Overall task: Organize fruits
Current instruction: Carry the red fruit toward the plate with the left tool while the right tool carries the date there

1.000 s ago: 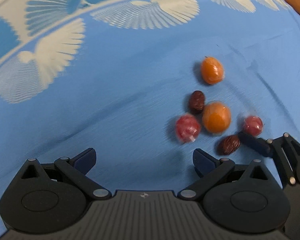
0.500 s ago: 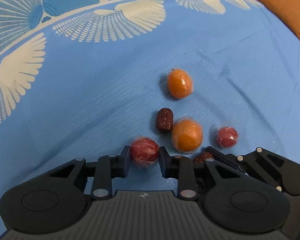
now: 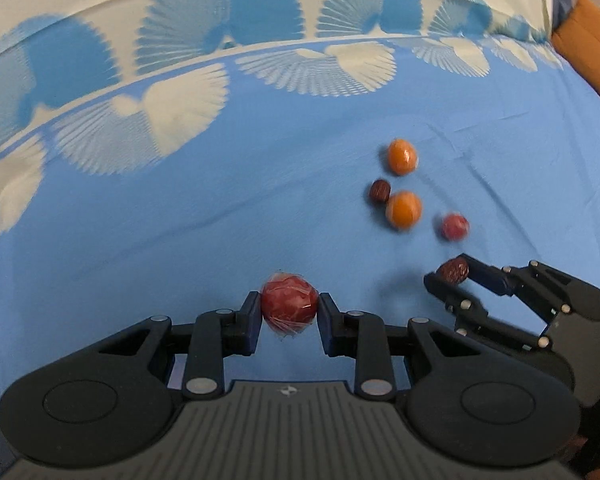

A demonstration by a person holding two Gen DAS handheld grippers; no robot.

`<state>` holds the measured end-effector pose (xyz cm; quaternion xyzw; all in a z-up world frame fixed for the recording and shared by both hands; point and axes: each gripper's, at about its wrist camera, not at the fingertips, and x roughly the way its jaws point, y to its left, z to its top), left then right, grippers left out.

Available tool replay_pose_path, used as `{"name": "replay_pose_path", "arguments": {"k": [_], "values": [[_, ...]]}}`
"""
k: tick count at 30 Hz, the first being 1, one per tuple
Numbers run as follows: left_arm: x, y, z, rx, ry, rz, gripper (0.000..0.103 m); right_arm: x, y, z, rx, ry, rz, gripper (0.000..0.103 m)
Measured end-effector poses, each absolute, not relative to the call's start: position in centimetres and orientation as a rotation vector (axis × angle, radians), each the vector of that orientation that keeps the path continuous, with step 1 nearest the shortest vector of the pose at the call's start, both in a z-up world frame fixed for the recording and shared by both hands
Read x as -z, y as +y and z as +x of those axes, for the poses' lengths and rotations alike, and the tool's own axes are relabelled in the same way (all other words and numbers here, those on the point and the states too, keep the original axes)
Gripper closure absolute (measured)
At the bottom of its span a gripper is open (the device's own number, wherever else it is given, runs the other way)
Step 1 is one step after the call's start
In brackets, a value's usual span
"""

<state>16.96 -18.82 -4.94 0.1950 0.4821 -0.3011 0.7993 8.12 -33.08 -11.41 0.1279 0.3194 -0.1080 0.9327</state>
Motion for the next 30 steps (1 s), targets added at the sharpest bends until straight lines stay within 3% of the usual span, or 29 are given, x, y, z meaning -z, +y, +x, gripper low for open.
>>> {"name": "replay_pose_path", "arguments": {"k": [15,30], "values": [[-2.5,-5.0,4.6,0.386,1.004,0.308,0.070,0.0,-22.2,-2.6,-0.061,0.555,0.187,0.069],[-3.3,2.1,-1.3,0.314,1.010,0.187,0.070,-2.3,-16.0,-7.2,-0.142,0.546,0.068,0.069]]}}
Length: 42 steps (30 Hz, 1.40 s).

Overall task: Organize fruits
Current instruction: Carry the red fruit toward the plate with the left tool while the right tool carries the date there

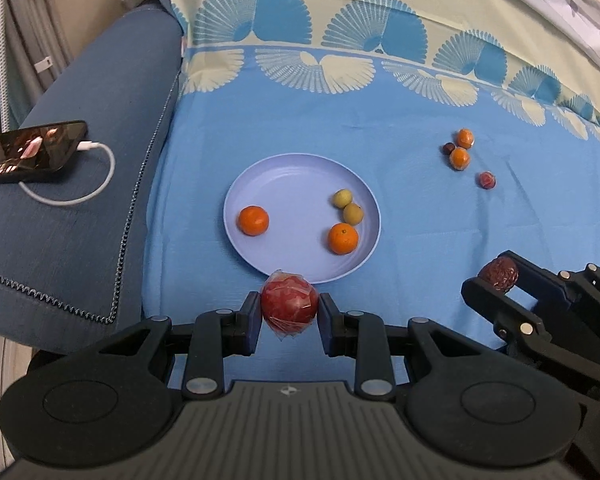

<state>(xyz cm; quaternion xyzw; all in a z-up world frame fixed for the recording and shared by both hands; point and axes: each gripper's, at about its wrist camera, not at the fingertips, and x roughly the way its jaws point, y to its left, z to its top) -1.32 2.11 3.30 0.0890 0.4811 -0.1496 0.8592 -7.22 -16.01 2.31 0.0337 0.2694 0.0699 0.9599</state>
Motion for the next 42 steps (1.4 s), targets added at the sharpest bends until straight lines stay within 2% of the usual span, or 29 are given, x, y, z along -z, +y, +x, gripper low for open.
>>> {"name": "replay_pose_path", "arguments": {"k": [23,42], "values": [[-3.2,3.4,-1.1,0.303,0.998,0.141,0.070,-2.3,-15.1,-6.6,-0.155,0.586,0.020,0.069],[-1.7,2.4,5.5,0.282,1.010,0.136,0.070,-0.5,-14.2,-0.8,-0.140,0.592,-0.024,0.069]]}}
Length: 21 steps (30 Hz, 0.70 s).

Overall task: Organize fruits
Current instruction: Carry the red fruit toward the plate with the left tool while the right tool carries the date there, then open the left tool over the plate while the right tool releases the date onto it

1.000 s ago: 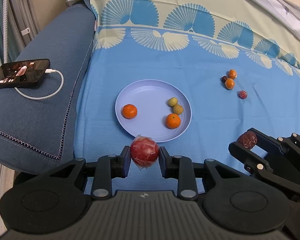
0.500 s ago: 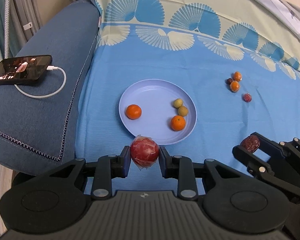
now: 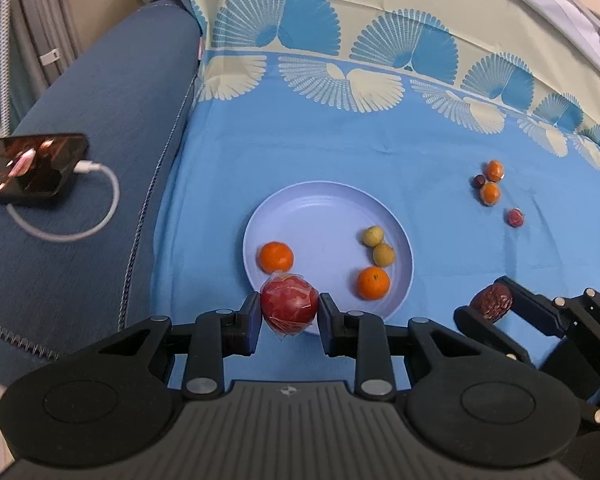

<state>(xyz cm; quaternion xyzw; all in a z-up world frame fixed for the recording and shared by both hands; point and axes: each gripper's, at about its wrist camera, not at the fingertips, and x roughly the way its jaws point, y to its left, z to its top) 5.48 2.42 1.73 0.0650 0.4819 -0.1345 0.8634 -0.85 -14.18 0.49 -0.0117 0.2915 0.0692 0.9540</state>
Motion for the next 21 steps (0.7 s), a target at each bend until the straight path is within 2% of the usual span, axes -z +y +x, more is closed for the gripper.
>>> {"name": "replay_pose_path", "arguments": {"k": [21], "values": [[6.3,-2.2,16.4,0.286,1.127,0.230,0.070,7.2,-14.4,9.9,-0.141,0.755,0.003,0.069]]}}
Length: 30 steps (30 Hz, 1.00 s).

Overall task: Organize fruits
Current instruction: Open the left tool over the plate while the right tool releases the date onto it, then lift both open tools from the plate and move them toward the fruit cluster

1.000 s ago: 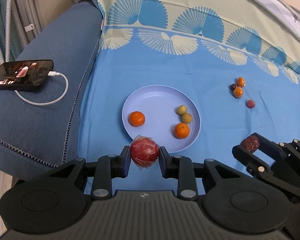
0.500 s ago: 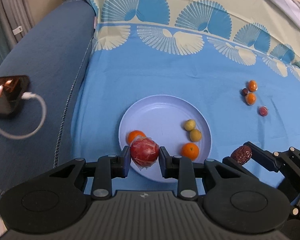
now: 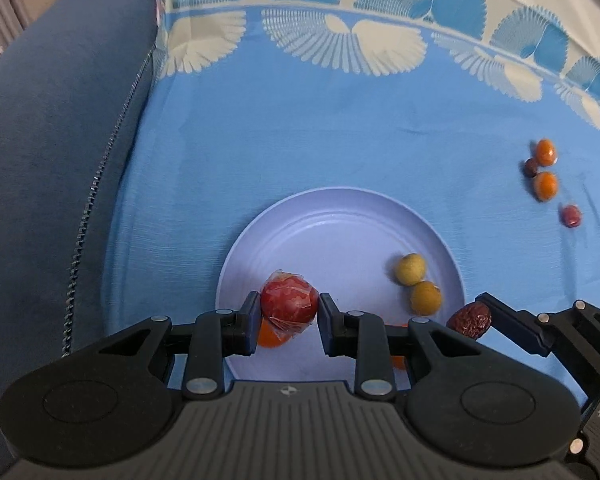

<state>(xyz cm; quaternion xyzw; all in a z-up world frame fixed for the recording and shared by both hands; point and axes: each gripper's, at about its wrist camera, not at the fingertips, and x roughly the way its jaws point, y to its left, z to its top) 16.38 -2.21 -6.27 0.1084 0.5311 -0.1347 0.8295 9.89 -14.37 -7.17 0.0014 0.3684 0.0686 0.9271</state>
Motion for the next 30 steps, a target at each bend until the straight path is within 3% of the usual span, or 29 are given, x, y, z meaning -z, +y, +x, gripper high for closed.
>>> {"name": "replay_pose_path", "arguments": {"k": [7,9,10,11,13,30], "values": [[8.5,-2.8,18.3,0.266,1.151,0.268,0.070,9.1,-14.1,12.0,-0.164,0.796,-0.013,0.069],[8.5,-2.7,18.4,0.257,1.138,0.276,0.049,9.2,-14.2,12.4,-0.158,0.799,-0.011,0.058],[8.3,-2.7,18.4,0.241,1.132,0.283,0.017,9.2,-14.3,12.5,-0.153,0.800,-0.008,0.038],[8.0,-2.7,18.2,0.218,1.117,0.290,0.000,9.0,-14.5,12.6,-0.142,0.794,-0.004,0.020],[7.0,-2.4,17.6,0.198,1.063,0.297,0.000,8.4,-14.8,12.2,-0.103,0.772,0.003,0.010],[2.5,-0.1,6.7,0.204,1.096,0.358,0.000,2.6,-15.0,1.0,-0.083,0.786,0.099,0.001]]}}
